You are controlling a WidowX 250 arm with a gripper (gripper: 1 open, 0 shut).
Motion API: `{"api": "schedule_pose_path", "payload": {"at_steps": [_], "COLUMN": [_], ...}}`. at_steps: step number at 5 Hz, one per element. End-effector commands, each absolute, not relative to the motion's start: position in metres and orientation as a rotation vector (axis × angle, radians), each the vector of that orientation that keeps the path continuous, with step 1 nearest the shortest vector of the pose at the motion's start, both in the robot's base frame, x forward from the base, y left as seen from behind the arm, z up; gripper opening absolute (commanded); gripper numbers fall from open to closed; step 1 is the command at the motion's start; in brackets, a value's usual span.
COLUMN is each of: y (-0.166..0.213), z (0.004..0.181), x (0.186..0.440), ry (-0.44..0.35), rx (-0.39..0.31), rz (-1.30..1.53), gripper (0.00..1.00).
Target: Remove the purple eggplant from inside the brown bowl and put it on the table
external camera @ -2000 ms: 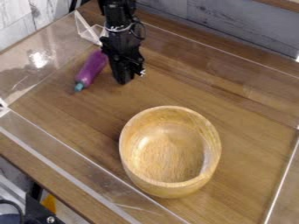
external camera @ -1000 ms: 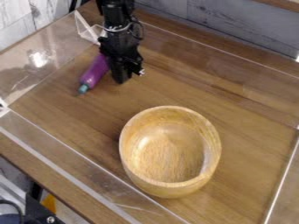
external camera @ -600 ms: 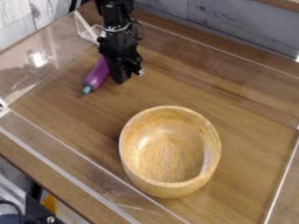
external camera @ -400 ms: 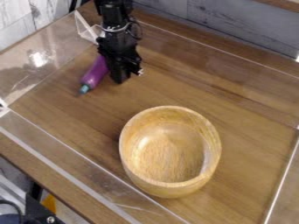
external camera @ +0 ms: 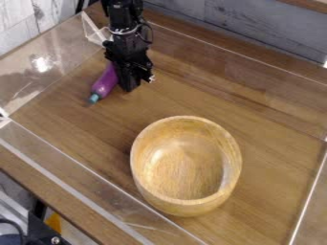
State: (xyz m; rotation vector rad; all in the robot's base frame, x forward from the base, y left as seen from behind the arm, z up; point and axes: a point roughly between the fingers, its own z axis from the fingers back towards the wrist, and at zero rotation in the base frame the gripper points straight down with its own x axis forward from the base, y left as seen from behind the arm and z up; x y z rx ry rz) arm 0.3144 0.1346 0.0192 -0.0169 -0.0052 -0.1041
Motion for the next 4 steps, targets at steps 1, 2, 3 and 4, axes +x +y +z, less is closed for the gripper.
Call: {"api": "schedule_pose_path", "payload": {"at_steps": [1,2,3,4], "y": [0.1454,0.1469,0.1479,0.1485], "z": [0.0252,0.0251,0.0247,0.0251], "x": [0.3137,0.3126,0.3117,0.3104], "ry": [-0.008,0.002,0.013,0.023], "rx": [-0.006,-0.009,-0.012,-0.016], "rz": [-0.081,-0.074,-0.069,-0.063], "gripper": [0.00,0.00,0.00,0.00]}}
